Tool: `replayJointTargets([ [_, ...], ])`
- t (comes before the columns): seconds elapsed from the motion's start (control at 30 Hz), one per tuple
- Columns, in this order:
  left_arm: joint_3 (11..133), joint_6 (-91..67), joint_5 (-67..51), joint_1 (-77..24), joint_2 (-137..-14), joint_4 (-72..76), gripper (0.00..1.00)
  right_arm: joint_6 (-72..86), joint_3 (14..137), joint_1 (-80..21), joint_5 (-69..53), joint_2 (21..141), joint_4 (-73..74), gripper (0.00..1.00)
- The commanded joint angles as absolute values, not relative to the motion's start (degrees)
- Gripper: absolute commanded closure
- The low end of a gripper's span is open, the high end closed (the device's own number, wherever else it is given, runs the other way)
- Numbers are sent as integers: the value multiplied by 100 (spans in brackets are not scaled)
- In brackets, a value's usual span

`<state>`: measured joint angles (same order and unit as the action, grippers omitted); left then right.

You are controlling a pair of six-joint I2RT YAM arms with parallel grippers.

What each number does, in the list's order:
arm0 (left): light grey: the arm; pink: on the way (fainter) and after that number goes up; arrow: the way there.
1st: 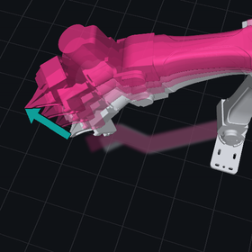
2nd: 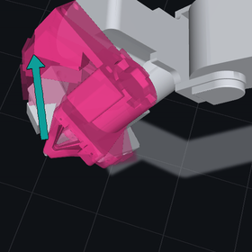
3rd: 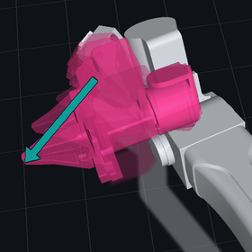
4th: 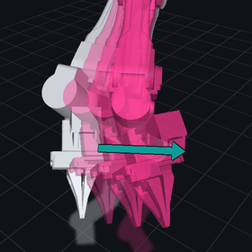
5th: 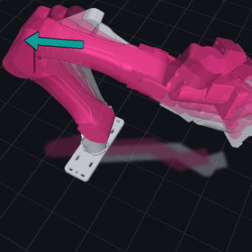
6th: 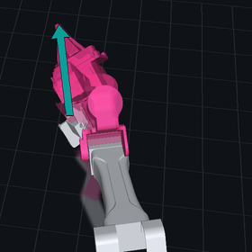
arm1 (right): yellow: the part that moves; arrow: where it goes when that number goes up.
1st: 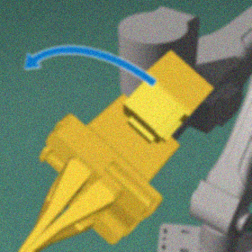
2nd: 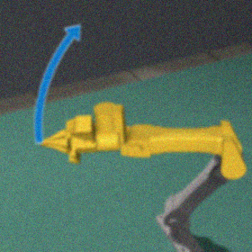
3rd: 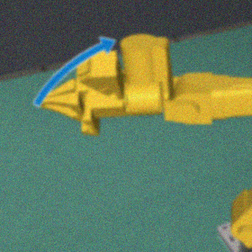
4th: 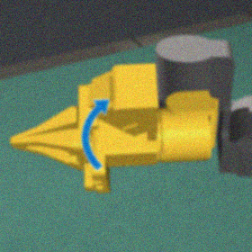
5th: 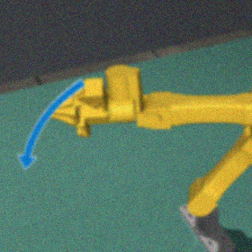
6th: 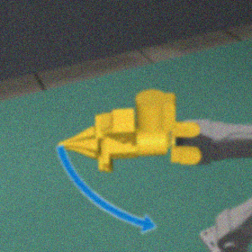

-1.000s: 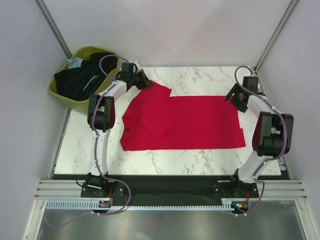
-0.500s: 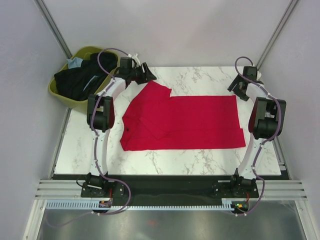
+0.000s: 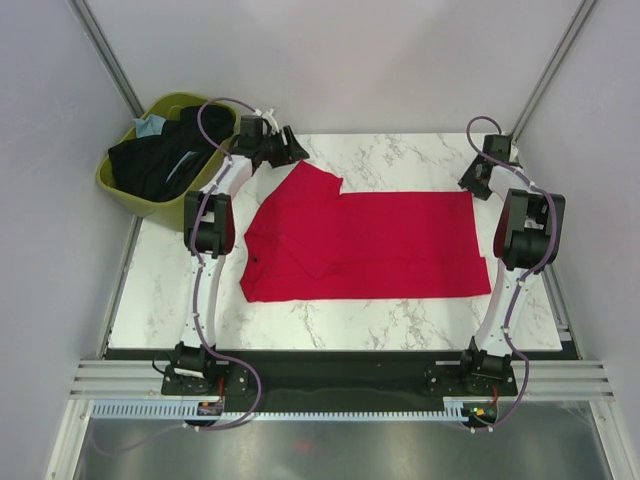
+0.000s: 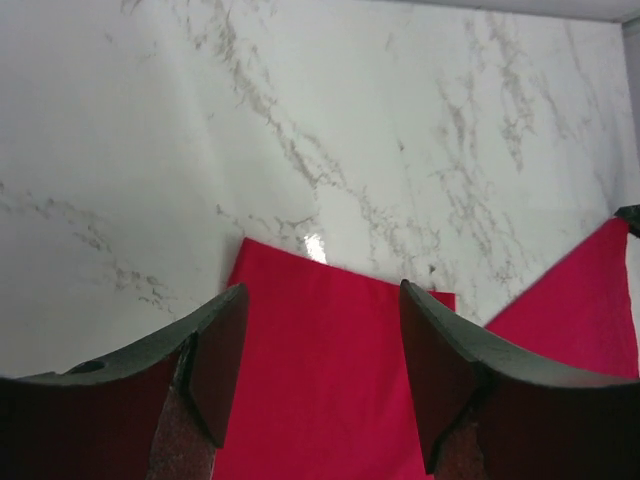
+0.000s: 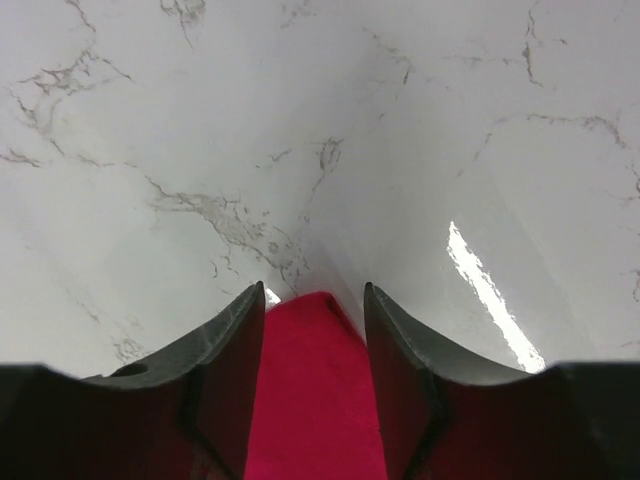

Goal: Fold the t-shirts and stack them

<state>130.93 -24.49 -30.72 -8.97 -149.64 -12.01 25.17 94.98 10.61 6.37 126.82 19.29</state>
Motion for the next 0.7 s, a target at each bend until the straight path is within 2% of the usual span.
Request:
replayJointTargets([
  [0.0,13421,-2495,-3164,-905,-15283,-1406,30,2452,9607,1081,633,12797,1934,49],
  [0.07,13595,-2549,-3216,-905,-15415,-1424,30,2435,9580,1081,607,12806,1899,55],
  [0.33,14106,-2874,-3383,-932,-15916,-1591,32,2487,9334,1081,404,12683,1767,58],
  [0.4,14273,-3014,-3594,-932,-16013,-1600,40,2496,9281,1099,360,12639,1732,60],
  [0.43,14308,-3058,-3673,-932,-16057,-1600,50,2513,9273,1099,343,12621,1723,60],
  [0.47,14369,-3137,-3787,-932,-16136,-1600,56,2522,9272,1107,299,12612,1714,62],
  [0.6,14379,-3129,-3946,-1002,-16154,-1591,86,2514,9255,1116,237,12595,1705,78],
  [0.67,14353,-3094,-3999,-1028,-16137,-1582,94,2505,9237,1116,229,12612,1688,82],
])
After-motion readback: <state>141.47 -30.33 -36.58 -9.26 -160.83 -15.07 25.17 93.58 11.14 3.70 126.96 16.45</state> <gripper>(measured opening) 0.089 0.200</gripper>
